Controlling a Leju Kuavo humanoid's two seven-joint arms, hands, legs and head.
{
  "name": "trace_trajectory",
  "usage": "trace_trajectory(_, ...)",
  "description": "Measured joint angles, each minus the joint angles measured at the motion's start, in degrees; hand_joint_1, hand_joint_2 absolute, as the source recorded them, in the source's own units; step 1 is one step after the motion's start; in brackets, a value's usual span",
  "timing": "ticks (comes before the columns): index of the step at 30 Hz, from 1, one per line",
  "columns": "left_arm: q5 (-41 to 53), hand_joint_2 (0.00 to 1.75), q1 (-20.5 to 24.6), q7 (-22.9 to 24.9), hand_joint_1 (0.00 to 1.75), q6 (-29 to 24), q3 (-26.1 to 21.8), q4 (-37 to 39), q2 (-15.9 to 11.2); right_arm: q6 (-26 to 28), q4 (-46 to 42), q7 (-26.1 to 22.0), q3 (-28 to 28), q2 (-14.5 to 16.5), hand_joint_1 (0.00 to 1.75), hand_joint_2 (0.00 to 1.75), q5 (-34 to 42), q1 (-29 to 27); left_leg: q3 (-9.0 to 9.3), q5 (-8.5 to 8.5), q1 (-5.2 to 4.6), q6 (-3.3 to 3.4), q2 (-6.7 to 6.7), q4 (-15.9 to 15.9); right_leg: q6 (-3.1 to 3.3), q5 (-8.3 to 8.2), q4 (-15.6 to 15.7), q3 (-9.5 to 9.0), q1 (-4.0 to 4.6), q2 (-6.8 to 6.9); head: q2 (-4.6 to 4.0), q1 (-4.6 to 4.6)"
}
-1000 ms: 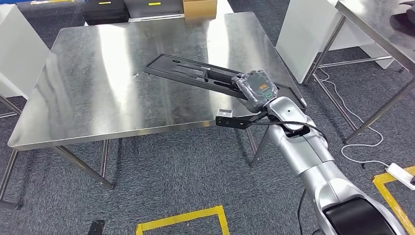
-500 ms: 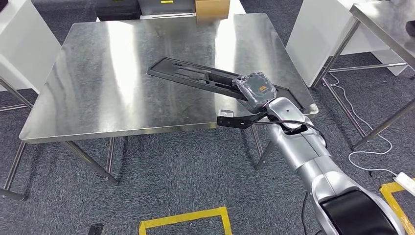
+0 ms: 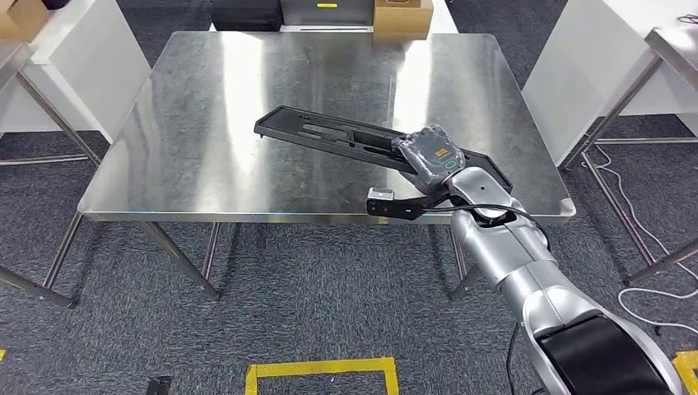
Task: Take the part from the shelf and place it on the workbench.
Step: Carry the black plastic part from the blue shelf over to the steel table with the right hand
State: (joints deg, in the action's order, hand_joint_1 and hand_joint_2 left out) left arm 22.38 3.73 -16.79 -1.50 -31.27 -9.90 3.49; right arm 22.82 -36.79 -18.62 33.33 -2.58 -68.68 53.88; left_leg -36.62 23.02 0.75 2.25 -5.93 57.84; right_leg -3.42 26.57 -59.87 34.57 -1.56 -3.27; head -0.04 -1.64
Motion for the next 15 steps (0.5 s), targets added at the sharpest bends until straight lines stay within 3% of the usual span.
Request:
trace_trajectory(2, -0.01, 1.75, -0.08, 0.27, 0.0, -0.28, -0.21, 0.01, -0.02, -0.01, 0.4, 0.0, 0.21, 0.47, 1.68, 1.75, -0.04, 0.17, -0.49, -0.09, 0.02, -0.82, -1.1, 0.19, 0.61, -0.46, 1.83, -0.84, 0.1, -0.59, 0.0, -0.04)
trace_trajectory(4, -0.02, 1.75, -0.39, 0.41, 0.0, -0.39, -0.36, 0.03, -0.01, -0.01, 0.62, 0.01, 0.42, 1.0, 1.68, 1.75, -0.09, 0.18, -0.86, -0.15, 0.26, -1.55, -1.49, 0.14, 1.44, -0.62, 1.94, -0.99, -0.09, 0.7, 0.0, -0.11)
trace_trajectory(6, -0.02, 1.75, -0.59, 0.43, 0.0, -0.44, -0.43, 0.03, -0.04, 0.01, 0.74, 0.03, 0.55, 1.42, 1.68, 1.75, -0.08, 0.34, -2.25, 1.46, 0.21, -2.11, 1.08, 2.82, 2.45, -0.68, 2.19, -1.42, -0.37, 1.95, 0.0, -0.52)
trace_trajectory(8, -0.03, 1.75, -0.51, 0.42, 0.0, -0.48, -0.54, 0.02, -0.11, 0.02, 0.88, 0.03, 0.63, 1.57, 1.68, 1.75, -0.07, 0.46, -5.64, 4.74, 0.26, -2.54, 4.32, 9.91, 3.22, -0.46, 2.2, -1.75, 0.01, 3.26, 0.0, -1.0)
trace_trajectory(10, -0.03, 1.75, -0.5, 0.43, 0.0, -0.48, -0.67, 0.02, -0.09, 0.01, 1.12, 0.02, 0.78, 1.58, 1.68, 1.75, -0.09, 0.44, -8.75, 6.41, 0.43, -2.8, 5.35, 15.73, 3.49, -0.24, 2.17, -1.89, 0.35, 4.67, 0.0, -1.07)
trace_trajectory(11, -0.02, 1.75, -0.54, 0.44, 0.0, -0.47, -0.72, 0.02, -0.07, 0.01, 1.23, 0.02, 0.86, 1.62, 1.68, 1.75, -0.1, 0.42, -8.9, 5.77, 0.46, -2.8, 5.53, 15.71, 3.59, -0.15, 2.16, -1.94, 0.44, 5.33, 0.0, -1.09)
trace_trajectory(12, -0.02, 1.75, -0.57, 0.44, 0.0, -0.47, -0.75, 0.02, -0.07, 0.01, 1.3, 0.02, 0.94, 1.69, 1.68, 1.75, -0.1, 0.42, -7.73, 4.18, 0.45, -2.7, 5.82, 13.25, 3.61, -0.04, 2.16, -2.04, 0.5, 5.91, 0.0, -1.09)
trace_trajectory(13, -0.02, 1.75, -0.58, 0.43, 0.0, -0.47, -0.79, 0.02, -0.09, 0.02, 1.33, 0.02, 1.01, 1.77, 1.68, 1.75, -0.1, 0.44, -5.63, 2.26, 0.38, -2.5, 6.65, 9.18, 3.54, 0.14, 2.16, -2.22, 0.59, 6.45, 0.0, -1.1)
trace_trajectory(15, -0.01, 1.75, -0.45, 0.39, 0.0, -0.52, -0.85, 0.0, -0.16, 0.02, 1.36, 0.0, 1.13, 1.88, 1.68, 1.75, -0.08, 0.62, -1.87, 0.16, -0.2, -1.85, 8.67, 2.43, 3.19, 0.5, 2.2, -2.49, 1.08, 7.42, 0.0, -1.08)
